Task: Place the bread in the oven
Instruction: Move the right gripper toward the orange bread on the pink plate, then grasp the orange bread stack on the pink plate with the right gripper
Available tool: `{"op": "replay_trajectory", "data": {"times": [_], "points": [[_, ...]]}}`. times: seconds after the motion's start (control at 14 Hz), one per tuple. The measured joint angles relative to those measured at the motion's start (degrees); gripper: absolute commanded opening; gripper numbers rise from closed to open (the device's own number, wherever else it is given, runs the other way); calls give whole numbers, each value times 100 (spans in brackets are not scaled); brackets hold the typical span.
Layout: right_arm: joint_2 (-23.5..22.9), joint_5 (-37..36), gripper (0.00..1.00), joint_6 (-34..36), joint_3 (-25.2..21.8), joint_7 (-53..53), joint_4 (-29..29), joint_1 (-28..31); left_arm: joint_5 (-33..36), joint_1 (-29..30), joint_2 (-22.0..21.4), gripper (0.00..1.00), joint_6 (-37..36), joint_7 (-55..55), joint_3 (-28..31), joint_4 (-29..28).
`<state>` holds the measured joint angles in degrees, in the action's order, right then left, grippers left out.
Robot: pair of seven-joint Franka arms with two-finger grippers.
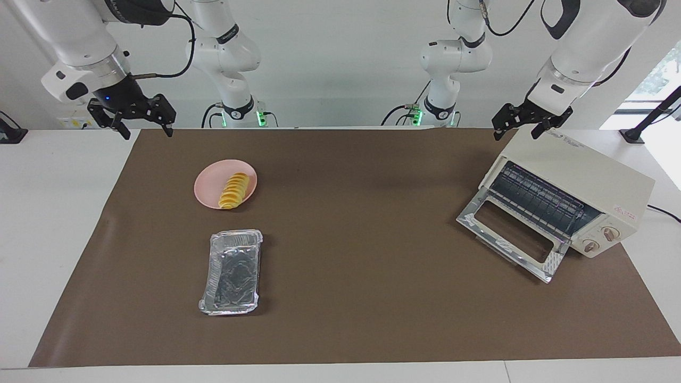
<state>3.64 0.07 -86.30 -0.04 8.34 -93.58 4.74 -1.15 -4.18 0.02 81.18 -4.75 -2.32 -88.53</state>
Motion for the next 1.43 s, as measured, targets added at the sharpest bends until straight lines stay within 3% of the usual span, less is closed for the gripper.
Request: {"op": "replay_trajectory", "data": {"times": [0.29, 0.57, 0.86, 1.43], "points": [[136, 1, 100, -332, 30, 0, -473, -7, 0, 0, 0, 100, 0, 0, 0, 0], [581, 16, 100, -1266, 174, -165, -1763, -82, 0, 0, 0, 100, 0, 0, 0, 0], [843, 16, 100, -2007, 250, -863, -2740, -592, 0, 0, 0, 100, 0, 0, 0, 0], [707, 43, 100, -4110, 258, -1005, -4356, -820, 0, 0, 0, 100, 0, 0, 0, 0]]}}
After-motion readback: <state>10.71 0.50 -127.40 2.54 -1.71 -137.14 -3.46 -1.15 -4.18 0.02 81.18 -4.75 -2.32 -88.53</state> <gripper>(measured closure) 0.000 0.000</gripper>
